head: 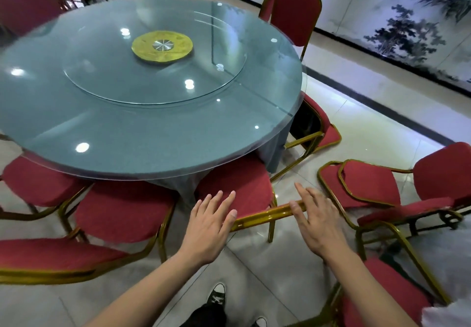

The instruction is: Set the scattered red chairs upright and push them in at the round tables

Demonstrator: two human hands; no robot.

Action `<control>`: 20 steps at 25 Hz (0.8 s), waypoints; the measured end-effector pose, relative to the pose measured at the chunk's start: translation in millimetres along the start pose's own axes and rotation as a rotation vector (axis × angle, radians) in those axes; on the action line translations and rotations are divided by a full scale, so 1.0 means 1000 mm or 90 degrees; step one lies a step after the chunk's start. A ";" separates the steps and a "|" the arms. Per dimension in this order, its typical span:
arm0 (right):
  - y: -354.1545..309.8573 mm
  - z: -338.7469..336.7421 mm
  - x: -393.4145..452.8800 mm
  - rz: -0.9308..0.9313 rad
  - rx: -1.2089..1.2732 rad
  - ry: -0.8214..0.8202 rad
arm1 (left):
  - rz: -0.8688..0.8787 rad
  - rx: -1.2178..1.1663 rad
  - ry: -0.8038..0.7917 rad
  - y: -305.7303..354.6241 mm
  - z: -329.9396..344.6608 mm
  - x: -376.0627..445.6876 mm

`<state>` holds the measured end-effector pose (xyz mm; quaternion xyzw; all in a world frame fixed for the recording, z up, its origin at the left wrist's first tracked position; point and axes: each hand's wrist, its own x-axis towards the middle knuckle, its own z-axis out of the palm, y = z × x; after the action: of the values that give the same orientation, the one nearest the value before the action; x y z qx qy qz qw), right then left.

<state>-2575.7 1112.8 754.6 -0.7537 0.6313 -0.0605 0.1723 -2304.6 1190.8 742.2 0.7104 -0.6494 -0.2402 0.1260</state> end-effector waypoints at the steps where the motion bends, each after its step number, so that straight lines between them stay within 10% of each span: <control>1: 0.008 0.003 0.006 -0.003 -0.001 -0.016 | -0.007 -0.013 -0.018 0.004 0.007 0.007; 5: 0.037 0.014 0.027 -0.029 -0.019 -0.076 | -0.065 -0.104 -0.090 0.012 0.041 0.025; 20: 0.055 0.028 0.047 -0.150 0.123 -0.098 | -0.248 -0.143 0.152 0.048 0.080 -0.001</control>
<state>-2609.7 1064.5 704.2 -0.8047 0.5149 -0.0826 0.2838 -2386.5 1196.5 697.6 0.8271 -0.4501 -0.2447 0.2312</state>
